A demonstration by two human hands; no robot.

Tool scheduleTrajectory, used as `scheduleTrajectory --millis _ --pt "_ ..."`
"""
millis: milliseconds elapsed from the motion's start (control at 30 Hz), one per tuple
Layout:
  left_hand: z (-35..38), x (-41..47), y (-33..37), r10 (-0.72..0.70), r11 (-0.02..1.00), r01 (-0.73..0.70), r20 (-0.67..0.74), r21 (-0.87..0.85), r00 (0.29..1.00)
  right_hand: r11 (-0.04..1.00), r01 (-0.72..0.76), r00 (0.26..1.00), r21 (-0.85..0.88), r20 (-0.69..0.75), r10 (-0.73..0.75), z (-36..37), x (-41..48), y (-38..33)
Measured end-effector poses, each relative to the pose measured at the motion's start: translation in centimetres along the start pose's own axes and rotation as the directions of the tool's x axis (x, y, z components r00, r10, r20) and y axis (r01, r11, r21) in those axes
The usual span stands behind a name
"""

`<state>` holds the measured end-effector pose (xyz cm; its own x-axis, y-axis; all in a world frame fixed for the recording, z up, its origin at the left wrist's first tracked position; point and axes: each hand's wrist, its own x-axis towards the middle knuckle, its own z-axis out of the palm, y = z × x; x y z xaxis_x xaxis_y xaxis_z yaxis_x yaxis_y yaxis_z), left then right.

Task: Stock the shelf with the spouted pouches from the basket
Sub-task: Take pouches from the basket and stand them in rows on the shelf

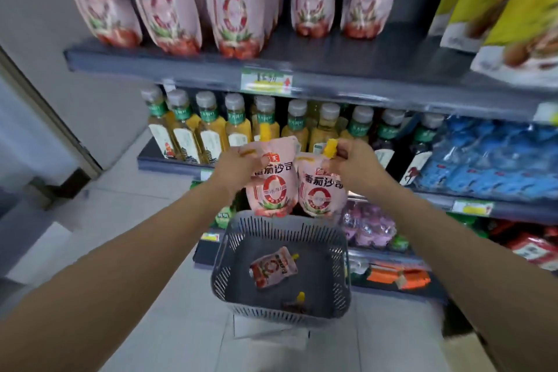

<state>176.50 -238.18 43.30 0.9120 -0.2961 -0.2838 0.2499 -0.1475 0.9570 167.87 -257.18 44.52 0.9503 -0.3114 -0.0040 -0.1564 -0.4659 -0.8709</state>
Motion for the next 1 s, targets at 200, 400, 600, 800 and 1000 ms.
scheduleTrajectory --millis 200,400,600,800,1000 --pt "-0.8 -1.1 8.0 0.208 0.978 -0.207 0.083 -0.018 0.975 0.986 0.150 0.970 0.073 -0.205 -0.133 -4.5 -0.2 -8.0" --pt "-0.4 -1.1 14.6 0.413 0.911 -0.409 0.111 -0.056 0.904 0.952 0.303 0.888 0.046 -0.377 -0.264 -9.4 0.5 -13.6" --pt "1.7 0.7 20.5 0.510 0.860 -0.506 0.098 -0.066 0.855 0.910 0.410 0.827 0.064 -0.448 -0.341 -13.5 2.8 -16.7" --pt "4.8 3.8 24.0 0.543 0.839 -0.544 0.053 0.016 0.838 0.906 0.421 0.829 0.055 -0.428 -0.359 -17.2 7.1 -16.8" --pt "7.2 8.0 25.3 0.470 0.874 -0.471 0.039 0.121 0.882 0.928 0.374 0.872 -0.008 -0.340 -0.354 -19.5 12.6 -15.6"
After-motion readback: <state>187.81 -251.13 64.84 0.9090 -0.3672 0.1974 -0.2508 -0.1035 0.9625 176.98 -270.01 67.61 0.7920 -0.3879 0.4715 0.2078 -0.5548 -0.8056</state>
